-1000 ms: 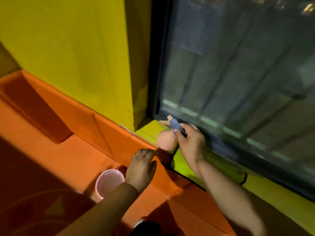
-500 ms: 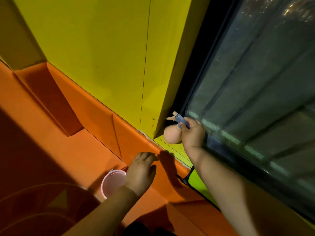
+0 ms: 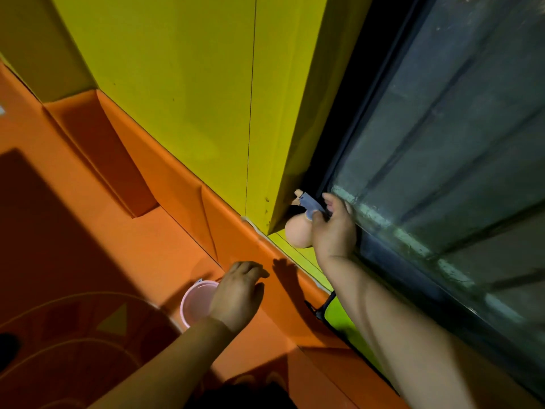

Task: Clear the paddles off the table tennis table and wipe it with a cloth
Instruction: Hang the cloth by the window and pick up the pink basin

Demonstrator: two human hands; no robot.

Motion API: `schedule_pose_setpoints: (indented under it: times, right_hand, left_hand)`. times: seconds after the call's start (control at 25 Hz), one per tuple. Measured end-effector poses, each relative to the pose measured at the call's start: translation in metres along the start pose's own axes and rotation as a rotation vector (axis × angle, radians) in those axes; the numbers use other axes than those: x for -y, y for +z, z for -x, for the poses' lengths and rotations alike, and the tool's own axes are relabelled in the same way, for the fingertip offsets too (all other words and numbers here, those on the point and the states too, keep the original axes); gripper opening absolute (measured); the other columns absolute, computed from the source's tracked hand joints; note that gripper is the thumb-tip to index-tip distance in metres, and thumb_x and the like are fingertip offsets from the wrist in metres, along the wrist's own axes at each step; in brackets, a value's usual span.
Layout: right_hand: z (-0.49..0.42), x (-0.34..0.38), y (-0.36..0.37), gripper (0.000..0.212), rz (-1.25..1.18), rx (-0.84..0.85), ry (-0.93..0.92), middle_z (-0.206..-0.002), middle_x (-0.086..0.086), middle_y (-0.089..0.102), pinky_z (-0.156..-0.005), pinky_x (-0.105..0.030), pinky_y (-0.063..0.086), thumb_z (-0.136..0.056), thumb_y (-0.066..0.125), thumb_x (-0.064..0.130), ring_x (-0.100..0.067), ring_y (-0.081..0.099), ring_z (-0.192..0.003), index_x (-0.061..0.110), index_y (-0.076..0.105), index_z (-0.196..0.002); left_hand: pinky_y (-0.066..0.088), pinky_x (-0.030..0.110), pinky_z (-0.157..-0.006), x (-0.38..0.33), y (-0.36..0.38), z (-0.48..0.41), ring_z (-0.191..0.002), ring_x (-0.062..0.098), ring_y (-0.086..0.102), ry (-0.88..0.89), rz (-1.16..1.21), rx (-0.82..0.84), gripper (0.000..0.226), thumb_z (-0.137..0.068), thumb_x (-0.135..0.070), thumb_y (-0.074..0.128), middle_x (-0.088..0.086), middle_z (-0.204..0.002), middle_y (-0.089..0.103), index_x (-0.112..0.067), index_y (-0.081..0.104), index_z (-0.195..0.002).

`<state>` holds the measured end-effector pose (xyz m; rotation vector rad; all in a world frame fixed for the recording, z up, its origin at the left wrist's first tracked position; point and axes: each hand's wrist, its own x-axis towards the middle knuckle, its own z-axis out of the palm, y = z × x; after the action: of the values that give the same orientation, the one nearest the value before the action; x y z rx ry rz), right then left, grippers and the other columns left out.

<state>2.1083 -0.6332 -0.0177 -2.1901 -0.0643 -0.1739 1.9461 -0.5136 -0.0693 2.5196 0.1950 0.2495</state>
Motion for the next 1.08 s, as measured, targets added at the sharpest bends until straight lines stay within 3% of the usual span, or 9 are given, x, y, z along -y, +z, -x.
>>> schedule_pose_setpoints:
  times: [0.12, 0.2, 0.28, 0.36, 0.48, 0.64, 0.88, 1.08]
  right_hand:
    - [0.019, -0.011, -0.015, 0.037, -0.012, -0.086, -0.081, -0.124, -0.008, 0.056, -0.088, -0.033, 0.046, -0.082, 0.067, 0.004, -0.026, 0.053, -0.114, 0.011, 0.064, -0.118]
    - [0.038, -0.021, -0.017, 0.028, -0.054, -0.061, -0.137, -0.113, -0.008, 0.061, -0.086, -0.04, 0.051, -0.082, 0.066, 0.004, -0.025, 0.058, -0.104, 0.009, 0.066, -0.11]
    - [0.062, -0.034, -0.006, 0.017, -0.117, 0.058, -0.19, -0.101, -0.005, 0.068, -0.081, -0.04, 0.052, -0.083, 0.063, 0.007, -0.021, 0.063, -0.092, 0.009, 0.069, -0.1]
    - [0.085, -0.047, 0.018, 0.014, -0.119, 0.213, -0.166, -0.091, 0.0, 0.07, -0.078, -0.031, 0.051, -0.084, 0.06, 0.013, -0.015, 0.063, -0.086, 0.011, 0.071, -0.093]
    - [0.113, -0.073, 0.063, 0.01, -0.033, 0.438, -0.047, -0.092, -0.002, 0.072, -0.076, -0.025, 0.047, -0.086, 0.065, 0.007, -0.018, 0.066, -0.088, 0.011, 0.072, -0.092]
    - [0.143, -0.125, 0.148, 0.011, 0.116, 0.642, 0.083, -0.092, 0.0, 0.072, -0.071, -0.015, 0.038, -0.087, 0.064, 0.006, -0.014, 0.064, -0.088, 0.012, 0.072, -0.092]
    - [0.177, -0.24, 0.302, 0.01, 0.326, 0.768, 0.201, -0.097, -0.002, 0.071, -0.07, -0.022, 0.036, -0.09, 0.061, 0.011, -0.018, 0.062, -0.089, 0.013, 0.07, -0.092]
    - [0.186, -0.342, 0.427, 0.017, 0.383, 0.885, 0.247, -0.109, -0.005, 0.068, -0.08, -0.022, 0.041, -0.093, 0.057, 0.013, -0.021, 0.061, -0.102, 0.014, 0.069, -0.106]
  left_hand:
    - [0.04, 0.029, -0.087, -0.003, 0.003, 0.005, -0.111, 0.025, 0.053, -0.076, -0.002, 0.016, 0.028, -0.082, -0.007, 0.063, 0.003, -0.117, 0.062, -0.015, 0.067, -0.109]
    - [0.041, 0.028, -0.082, 0.005, 0.006, 0.012, -0.103, 0.027, 0.058, -0.173, 0.013, 0.013, 0.024, -0.079, -0.011, 0.062, 0.004, -0.108, 0.066, -0.015, 0.069, -0.101]
    - [0.042, 0.031, -0.083, 0.022, 0.011, 0.024, -0.101, 0.03, 0.059, -0.301, 0.028, 0.003, 0.022, -0.078, -0.011, 0.06, 0.007, -0.105, 0.067, -0.013, 0.07, -0.097]
    - [0.043, 0.034, -0.089, 0.048, 0.016, 0.038, -0.109, 0.03, 0.056, -0.457, 0.023, -0.002, 0.023, -0.08, -0.007, 0.062, 0.009, -0.114, 0.064, -0.012, 0.07, -0.101]
    - [0.048, 0.034, -0.081, 0.09, 0.027, 0.06, -0.105, 0.025, 0.057, -0.665, 0.024, 0.035, 0.026, -0.084, -0.014, 0.059, 0.003, -0.119, 0.06, -0.018, 0.065, -0.109]
    - [0.046, 0.031, -0.077, 0.172, 0.067, 0.082, -0.104, 0.02, 0.058, -0.834, 0.06, 0.034, 0.03, -0.085, -0.014, 0.057, -0.003, -0.114, 0.06, -0.023, 0.063, -0.112]
    - [0.044, 0.028, -0.075, 0.315, 0.185, 0.116, -0.105, 0.017, 0.057, -0.987, 0.108, 0.018, 0.028, -0.087, -0.016, 0.056, -0.005, -0.114, 0.059, -0.023, 0.063, -0.113]
    - [0.046, 0.029, -0.081, 0.418, 0.298, 0.125, -0.106, 0.018, 0.056, -1.101, 0.178, -0.008, 0.033, -0.089, -0.017, 0.055, -0.002, -0.119, 0.056, -0.021, 0.057, -0.121]
